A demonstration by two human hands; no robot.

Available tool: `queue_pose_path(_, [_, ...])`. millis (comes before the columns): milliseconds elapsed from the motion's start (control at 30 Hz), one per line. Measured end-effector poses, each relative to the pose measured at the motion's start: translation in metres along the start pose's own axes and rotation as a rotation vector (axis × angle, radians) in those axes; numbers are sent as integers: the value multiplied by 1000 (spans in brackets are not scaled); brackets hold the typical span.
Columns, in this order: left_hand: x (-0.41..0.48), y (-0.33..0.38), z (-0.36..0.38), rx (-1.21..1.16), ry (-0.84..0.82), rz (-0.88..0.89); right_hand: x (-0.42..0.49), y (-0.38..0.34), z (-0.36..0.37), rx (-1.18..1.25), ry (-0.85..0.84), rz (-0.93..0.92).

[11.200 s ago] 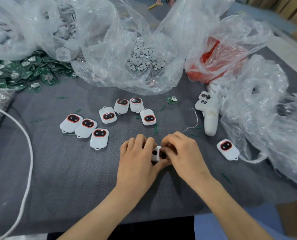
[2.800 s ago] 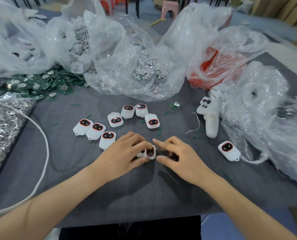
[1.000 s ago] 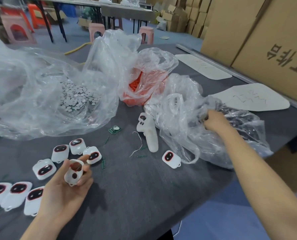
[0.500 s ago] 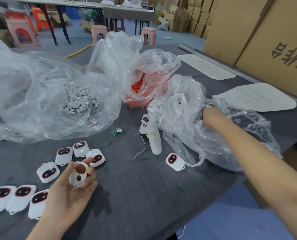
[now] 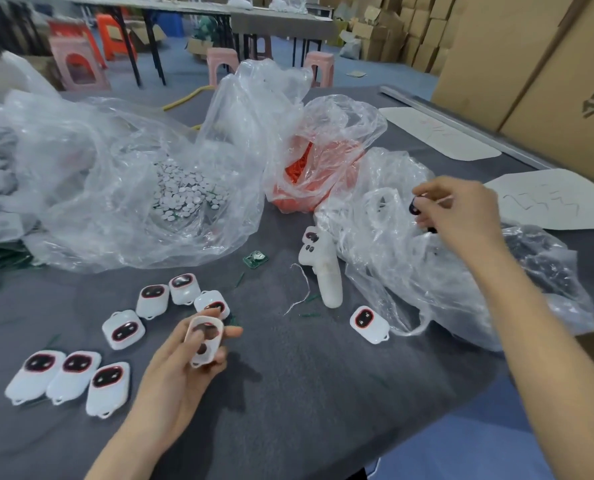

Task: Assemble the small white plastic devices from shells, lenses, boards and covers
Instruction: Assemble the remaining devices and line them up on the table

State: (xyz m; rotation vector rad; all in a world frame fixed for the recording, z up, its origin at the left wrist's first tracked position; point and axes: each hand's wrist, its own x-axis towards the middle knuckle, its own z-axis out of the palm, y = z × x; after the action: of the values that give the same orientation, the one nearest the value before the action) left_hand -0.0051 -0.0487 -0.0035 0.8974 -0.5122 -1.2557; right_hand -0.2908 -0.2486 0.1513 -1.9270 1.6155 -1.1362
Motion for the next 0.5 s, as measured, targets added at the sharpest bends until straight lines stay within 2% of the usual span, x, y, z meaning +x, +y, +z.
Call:
queue_pose_path(67, [-3,-2,12,108,10,23,-44,-29,12,459,-140,30])
queue_pose_path(133, [-7,-1,15,238,13,61,-88,-48,45,706,-377,89])
queue_pose_path(200, [-10,0,17,289,17,67,-125,-57,82,751,-530,131])
queue_pose_path(267, [-13,3,17,279,34,45,-149,-61,111,748,-579,129])
queue_pose_path(500, [-20,11,20,239,44,39,-179,-61,140,846,-523,185])
